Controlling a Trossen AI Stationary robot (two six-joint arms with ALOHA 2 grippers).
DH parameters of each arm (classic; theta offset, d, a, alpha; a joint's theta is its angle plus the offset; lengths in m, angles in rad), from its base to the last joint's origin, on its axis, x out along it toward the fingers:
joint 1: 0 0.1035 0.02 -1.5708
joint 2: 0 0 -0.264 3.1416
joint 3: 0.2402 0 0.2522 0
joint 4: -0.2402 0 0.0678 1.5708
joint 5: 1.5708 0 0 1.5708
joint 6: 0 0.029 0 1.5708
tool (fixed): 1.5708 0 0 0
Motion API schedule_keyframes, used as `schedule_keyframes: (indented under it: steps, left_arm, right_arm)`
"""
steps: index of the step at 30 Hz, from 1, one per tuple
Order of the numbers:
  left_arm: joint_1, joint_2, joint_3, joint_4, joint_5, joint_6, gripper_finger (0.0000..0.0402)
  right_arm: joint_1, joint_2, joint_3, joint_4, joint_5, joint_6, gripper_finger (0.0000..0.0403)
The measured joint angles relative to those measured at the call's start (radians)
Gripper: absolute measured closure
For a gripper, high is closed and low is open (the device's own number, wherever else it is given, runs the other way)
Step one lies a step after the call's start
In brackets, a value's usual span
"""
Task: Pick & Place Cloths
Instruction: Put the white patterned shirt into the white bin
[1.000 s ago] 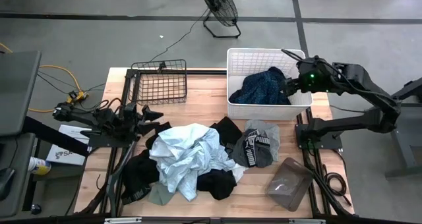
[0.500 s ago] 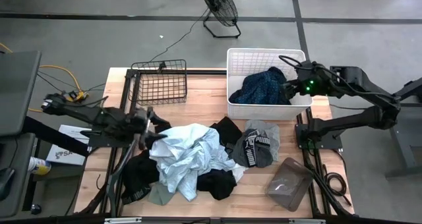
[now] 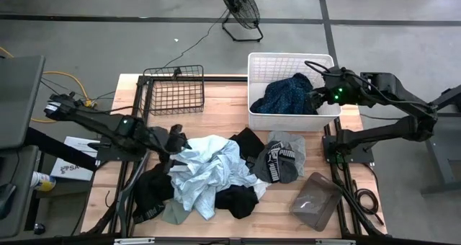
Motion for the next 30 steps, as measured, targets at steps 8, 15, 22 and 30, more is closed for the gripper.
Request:
schedule_keyframes:
  steps: [8, 15, 22, 30]
  left_arm:
    - [0.0, 0.153, 0.078, -0.062, 0.085, 0.047, 0.0046]
    - [0.0, 0.273, 0.084, -0.071, 0.059, 0.054, 0.0032]
    - [0.0, 0.391, 0.083, -0.081, -0.008, 0.11, 0.0032]
    - [0.0, 0.473, 0.083, -0.085, -0.072, 0.13, 0.0052]
  right_arm:
    - [0.0, 0.0, 0.0, -0.005, -0.007, -0.01, 0.0144]
    - [0.0, 0.0, 0.0, -0.013, -0.007, -0.011, 0.0144]
    - [0.0, 0.0, 0.0, -0.013, -0.007, -0.015, 0.0144]
    - [0.0, 0.0, 0.0, -0.013, -0.008, -0.018, 0.0144]
